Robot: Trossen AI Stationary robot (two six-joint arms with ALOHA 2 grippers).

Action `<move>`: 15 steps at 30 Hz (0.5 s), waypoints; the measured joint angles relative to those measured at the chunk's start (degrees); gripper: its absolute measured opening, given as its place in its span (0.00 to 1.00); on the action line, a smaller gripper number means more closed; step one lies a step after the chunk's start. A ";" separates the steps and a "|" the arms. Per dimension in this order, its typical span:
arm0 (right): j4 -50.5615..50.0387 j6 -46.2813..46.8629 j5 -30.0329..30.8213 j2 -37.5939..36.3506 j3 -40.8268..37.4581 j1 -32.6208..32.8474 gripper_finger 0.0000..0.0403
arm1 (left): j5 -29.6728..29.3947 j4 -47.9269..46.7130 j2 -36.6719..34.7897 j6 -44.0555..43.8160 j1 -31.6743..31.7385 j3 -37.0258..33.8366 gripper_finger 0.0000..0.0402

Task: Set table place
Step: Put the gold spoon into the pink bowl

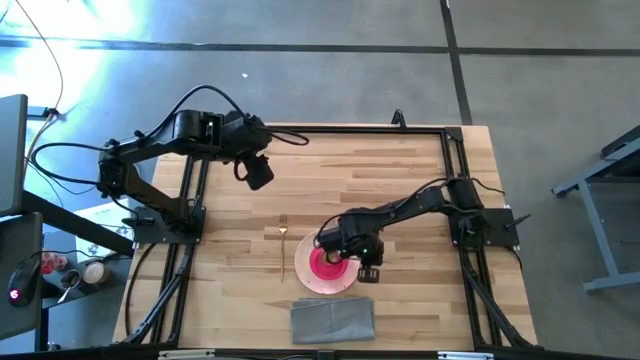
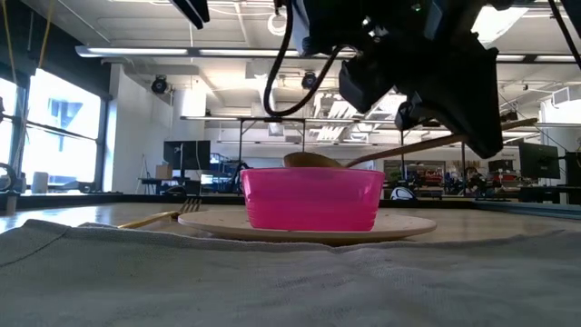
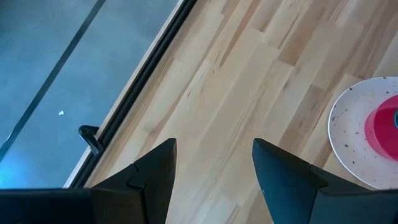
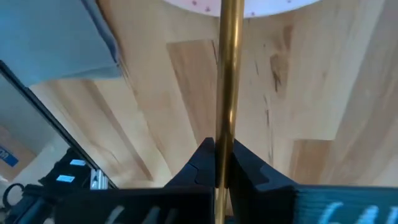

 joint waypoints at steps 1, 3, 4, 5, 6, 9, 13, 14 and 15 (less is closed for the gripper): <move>0.59 -0.01 -0.12 0.00 -0.26 0.00 0.00 | -0.02 0.06 0.00 0.00 0.00 0.00 0.50; 2.20 -0.01 -0.61 0.00 -0.33 0.00 0.00 | -0.69 0.14 0.00 -0.02 0.00 0.00 0.50; 3.27 -0.01 -0.99 0.00 -0.33 0.00 0.00 | -0.97 0.34 0.00 -0.02 0.00 0.00 0.50; 4.24 -0.01 -1.40 0.00 -0.33 0.00 0.00 | -1.05 0.71 0.00 -0.02 0.00 0.00 0.50; 5.44 -0.01 -1.60 0.00 -0.33 0.00 0.00 | -1.09 1.14 0.00 -0.02 0.00 0.00 0.50; 7.33 0.14 -1.95 0.12 -0.33 -0.02 0.00 | -1.11 1.92 0.01 -0.02 0.02 0.00 0.50; 5.06 0.70 -2.10 0.26 -0.33 -0.04 0.00 | -1.09 1.94 0.02 -0.02 0.00 0.00 0.50; 4.76 0.71 -2.37 0.26 -0.33 -0.04 0.00 | -1.09 1.94 0.02 -0.02 0.00 0.00 0.50; 4.46 0.72 -2.48 0.26 -0.33 -0.11 0.00 | -1.09 1.92 0.02 -0.02 0.00 0.00 0.50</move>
